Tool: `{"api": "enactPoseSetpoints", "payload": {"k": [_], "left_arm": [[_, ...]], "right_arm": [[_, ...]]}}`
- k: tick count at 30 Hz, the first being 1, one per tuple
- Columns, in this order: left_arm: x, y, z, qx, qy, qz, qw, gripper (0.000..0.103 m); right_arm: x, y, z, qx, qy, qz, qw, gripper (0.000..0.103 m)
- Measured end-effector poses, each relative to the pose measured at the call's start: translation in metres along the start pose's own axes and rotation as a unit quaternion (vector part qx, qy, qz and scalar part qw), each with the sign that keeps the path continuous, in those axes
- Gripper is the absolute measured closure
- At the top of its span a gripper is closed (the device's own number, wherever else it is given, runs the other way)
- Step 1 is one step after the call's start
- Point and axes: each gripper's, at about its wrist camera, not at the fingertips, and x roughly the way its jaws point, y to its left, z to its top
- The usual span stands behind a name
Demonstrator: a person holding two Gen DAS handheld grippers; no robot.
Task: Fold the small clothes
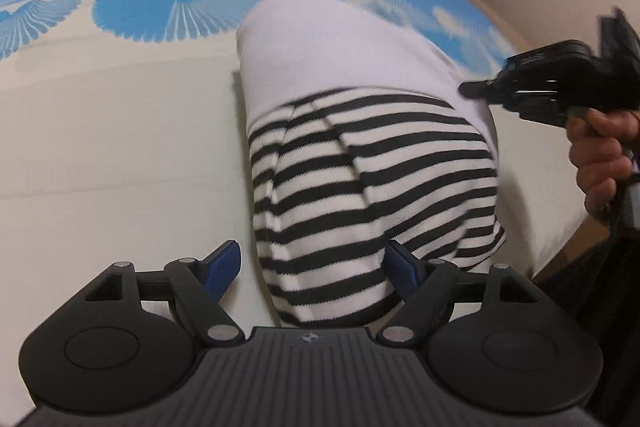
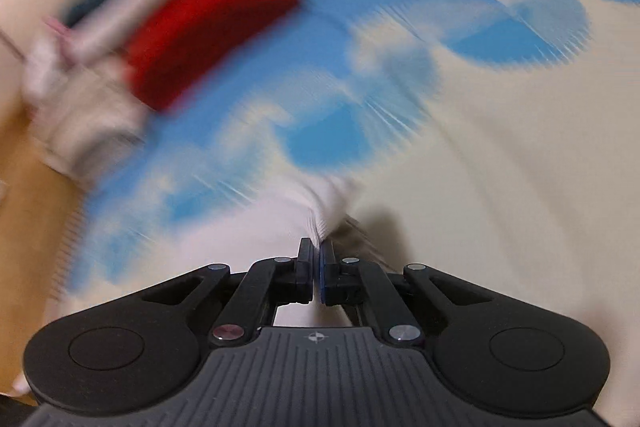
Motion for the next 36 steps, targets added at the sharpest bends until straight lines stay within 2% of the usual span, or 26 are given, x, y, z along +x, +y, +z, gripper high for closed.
{"api": "enactPoseSetpoints", "payload": {"k": [3, 6, 8, 10, 11, 13, 14, 15, 17, 22, 23, 25, 26, 28, 31, 33, 36], "left_arm": [[0.006, 0.004, -0.002, -0.005, 0.017, 0.009, 0.9998, 0.017], [0.008, 0.010, -0.002, -0.024, 0.030, 0.002, 0.9993, 0.016], [0.004, 0.014, 0.000, -0.048, 0.026, -0.015, 0.9984, 0.017], [-0.004, 0.018, 0.004, -0.075, 0.004, -0.048, 0.9961, 0.018], [-0.007, 0.020, 0.006, -0.085, -0.006, -0.063, 0.9943, 0.018], [-0.009, 0.023, 0.010, -0.094, -0.016, -0.066, 0.9932, 0.018], [-0.007, 0.025, 0.010, -0.097, -0.014, -0.058, 0.9935, 0.018], [-0.004, 0.027, 0.010, -0.100, -0.010, -0.051, 0.9936, 0.019], [0.002, 0.030, 0.009, -0.111, -0.004, -0.053, 0.9924, 0.019], [-0.002, 0.029, 0.015, -0.117, -0.031, -0.060, 0.9908, 0.019], [-0.004, 0.030, 0.016, -0.122, -0.039, -0.059, 0.9900, 0.019], [-0.009, 0.033, 0.020, -0.133, -0.058, -0.052, 0.9881, 0.019], [-0.010, 0.034, 0.020, -0.137, -0.064, -0.052, 0.9870, 0.019], [-0.011, 0.034, 0.022, -0.139, -0.065, -0.048, 0.9870, 0.019], [0.000, 0.028, 0.018, -0.099, -0.028, 0.002, 0.9947, 0.019], [0.006, 0.026, 0.015, -0.094, -0.012, -0.003, 0.9955, 0.019], [0.005, 0.016, 0.015, -0.070, -0.016, 0.006, 0.9974, 0.019]], "right_arm": [[0.028, 0.004, -0.006, -0.028, 0.042, -0.042, 0.998, 0.101], [0.040, 0.022, -0.011, -0.091, 0.038, -0.062, 0.993, 0.101], [0.043, 0.026, -0.013, -0.089, 0.039, -0.067, 0.993, 0.101], [0.041, 0.024, -0.012, -0.079, 0.037, -0.067, 0.994, 0.100], [0.038, 0.024, -0.011, -0.074, 0.035, -0.061, 0.995, 0.098], [0.028, 0.018, -0.011, -0.054, 0.024, -0.037, 0.998, 0.097], [0.023, 0.014, -0.011, -0.044, 0.022, -0.025, 0.998, 0.089], [0.020, 0.011, -0.011, -0.034, 0.024, -0.015, 0.999, 0.073], [0.016, 0.002, -0.015, -0.026, 0.036, -0.002, 0.999, 0.059], [0.010, -0.005, -0.034, -0.073, 0.074, 0.015, 0.994, 0.059], [0.008, -0.005, -0.037, -0.085, 0.077, 0.017, 0.993, 0.062], [0.001, -0.005, -0.042, -0.103, 0.076, 0.025, 0.991, 0.083], [-0.003, -0.005, -0.044, -0.109, 0.072, 0.031, 0.991, 0.100], [-0.012, -0.005, -0.045, -0.118, 0.054, 0.043, 0.991, 0.100], [-0.026, -0.013, -0.039, -0.102, 0.024, 0.046, 0.993, 0.101], [-0.020, -0.027, -0.039, -0.081, 0.052, 0.015, 0.995, 0.102], [0.004, -0.034, -0.051, -0.086, 0.120, -0.035, 0.988, 0.102]]}}
